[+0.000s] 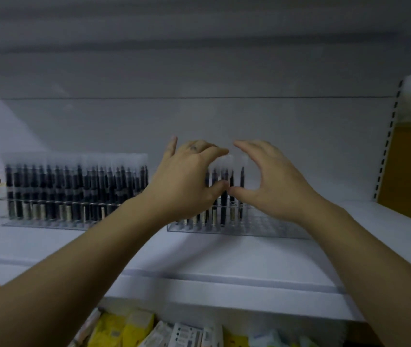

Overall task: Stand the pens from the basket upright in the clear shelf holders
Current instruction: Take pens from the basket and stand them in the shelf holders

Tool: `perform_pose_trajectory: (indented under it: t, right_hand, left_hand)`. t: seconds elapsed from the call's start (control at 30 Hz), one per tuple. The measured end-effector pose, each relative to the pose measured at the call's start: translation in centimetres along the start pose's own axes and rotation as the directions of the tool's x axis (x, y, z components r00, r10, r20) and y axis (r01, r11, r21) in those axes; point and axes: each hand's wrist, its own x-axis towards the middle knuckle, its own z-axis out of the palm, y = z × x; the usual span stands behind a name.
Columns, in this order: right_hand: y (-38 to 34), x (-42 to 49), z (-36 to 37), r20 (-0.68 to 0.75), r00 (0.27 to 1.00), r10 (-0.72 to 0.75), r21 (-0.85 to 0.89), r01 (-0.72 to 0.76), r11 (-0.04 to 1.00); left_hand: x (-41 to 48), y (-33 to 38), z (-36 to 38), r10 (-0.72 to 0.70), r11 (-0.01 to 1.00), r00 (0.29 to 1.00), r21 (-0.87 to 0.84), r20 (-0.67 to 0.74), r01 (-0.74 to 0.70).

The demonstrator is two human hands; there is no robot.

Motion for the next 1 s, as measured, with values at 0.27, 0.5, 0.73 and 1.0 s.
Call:
perform_pose_trajectory:
  t: [0.27, 0.5, 0.73, 1.0]
  right_hand:
    - [-6.1, -5.0, 0.1, 0.02, 0.999, -0.044, -0.046, 0.045, 0.998]
    - [-11.1, -10.9, 4.2, 0.055, 0.99, -0.133, 0.072, 0.129, 0.989]
    - [-13.2, -18.8, 11.5, 0.243, 0.968, -0.065, 0.216, 0.012, 0.976]
    - [-10.3, -29.0, 23.9, 0.654, 0.741, 0.152, 0.167, -0.338, 0.926]
  left_hand:
    - [-6.1, -0.6, -2.1, 0.063, 0.992, 0.998, -0.105, -0.029, -0.065]
    - [-15.2, -2.4, -1.8, 0.034, 0.996, 0.997, -0.083, -0.063, -0.04]
    - [-26.5, -2.1, 2.9, -0.183, 0.964, 0.982, -0.203, -0.04, 0.171]
    - [-37.2, -0.4, 13.7, -0.509, 0.753, 0.757, -0.215, 0.41, 0.622]
